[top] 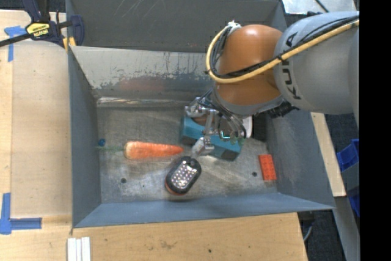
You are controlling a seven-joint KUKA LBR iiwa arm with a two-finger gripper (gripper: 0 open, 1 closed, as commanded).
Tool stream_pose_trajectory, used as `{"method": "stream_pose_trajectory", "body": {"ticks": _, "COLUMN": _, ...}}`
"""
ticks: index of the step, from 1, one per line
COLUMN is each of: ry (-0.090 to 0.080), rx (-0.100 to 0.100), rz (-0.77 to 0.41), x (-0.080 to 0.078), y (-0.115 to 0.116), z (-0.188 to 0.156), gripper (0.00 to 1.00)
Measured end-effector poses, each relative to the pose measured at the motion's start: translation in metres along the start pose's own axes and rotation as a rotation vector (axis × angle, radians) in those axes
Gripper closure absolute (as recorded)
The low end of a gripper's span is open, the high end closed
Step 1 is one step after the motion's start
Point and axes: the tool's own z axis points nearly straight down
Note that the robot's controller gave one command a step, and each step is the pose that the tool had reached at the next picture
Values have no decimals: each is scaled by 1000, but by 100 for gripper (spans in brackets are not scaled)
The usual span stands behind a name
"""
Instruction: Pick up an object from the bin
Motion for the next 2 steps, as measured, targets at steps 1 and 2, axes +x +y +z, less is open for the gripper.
{"method": "stream_pose_trajectory", "body": {"ticks": 1, "ry": -8, "rx": -1, "rz": 1, "x": -2, "y": 0, "z": -4, "gripper": 0}}
{"method": "stream_pose_trajectory", "body": {"ticks": 2, "ry": -21, "rx": -8, "rz": -97, "x": -15, "y": -47, "z": 58, "gripper": 100}}
